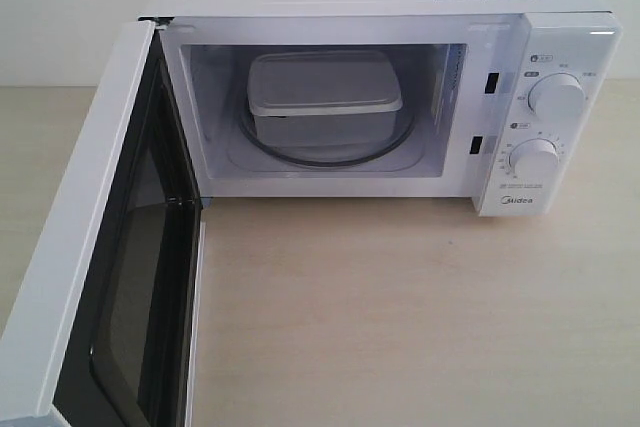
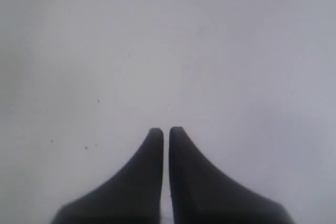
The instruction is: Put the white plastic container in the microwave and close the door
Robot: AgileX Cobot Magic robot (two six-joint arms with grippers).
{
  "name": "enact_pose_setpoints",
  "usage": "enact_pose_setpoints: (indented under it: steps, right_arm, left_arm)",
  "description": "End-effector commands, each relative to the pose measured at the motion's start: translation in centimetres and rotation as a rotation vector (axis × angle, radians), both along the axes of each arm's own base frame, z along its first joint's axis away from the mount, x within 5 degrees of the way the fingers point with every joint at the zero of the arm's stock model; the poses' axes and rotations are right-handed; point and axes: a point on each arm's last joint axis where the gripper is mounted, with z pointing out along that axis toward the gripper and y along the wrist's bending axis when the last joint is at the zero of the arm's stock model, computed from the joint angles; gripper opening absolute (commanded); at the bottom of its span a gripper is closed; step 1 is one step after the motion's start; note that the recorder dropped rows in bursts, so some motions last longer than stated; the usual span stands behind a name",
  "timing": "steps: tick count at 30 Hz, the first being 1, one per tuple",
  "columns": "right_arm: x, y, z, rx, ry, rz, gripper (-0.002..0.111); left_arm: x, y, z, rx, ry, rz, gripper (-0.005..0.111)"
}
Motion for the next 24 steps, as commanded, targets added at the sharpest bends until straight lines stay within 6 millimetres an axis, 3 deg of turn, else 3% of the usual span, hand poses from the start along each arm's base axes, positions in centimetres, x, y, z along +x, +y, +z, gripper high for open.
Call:
enact_pose_setpoints:
  steps: [1, 6, 11, 14, 18, 24]
  right_arm:
    - [0.0, 0.0, 0.1, -0.009, -0.007, -0.001, 0.0]
    - [0.0, 0.0, 0.1, -0.009, -0.012, -0.001, 0.0]
    - [0.0, 0.0, 0.1, -0.009, -0.012, -0.001, 0.0]
    - [0.0, 0.0, 0.1, -0.009, -0.012, -0.001, 0.0]
    - [0.0, 0.0, 0.1, -0.009, -0.012, -0.001, 0.0]
    - [0.0, 0.0, 0.1, -0.009, -0.012, -0.001, 0.0]
  left_arm:
    - [5.6, -0.2, 0.2, 0.033, 0.248, -0.026, 0.004]
    - [13.1, -0.8, -2.0, 0.28, 0.664, -0.101, 0.004]
    - [17.7, -1.1, -5.0, 0.489, 0.93, -0.206, 0.004]
    - [19.2, -1.4, -6.7, 0.59, 1.036, -0.294, 0.004]
    - [20.1, -2.8, -8.4, 0.692, 1.034, -0.454, 0.004]
    - [21.2, -4.1, -11.5, 0.703, 1.088, -0.567, 0.004]
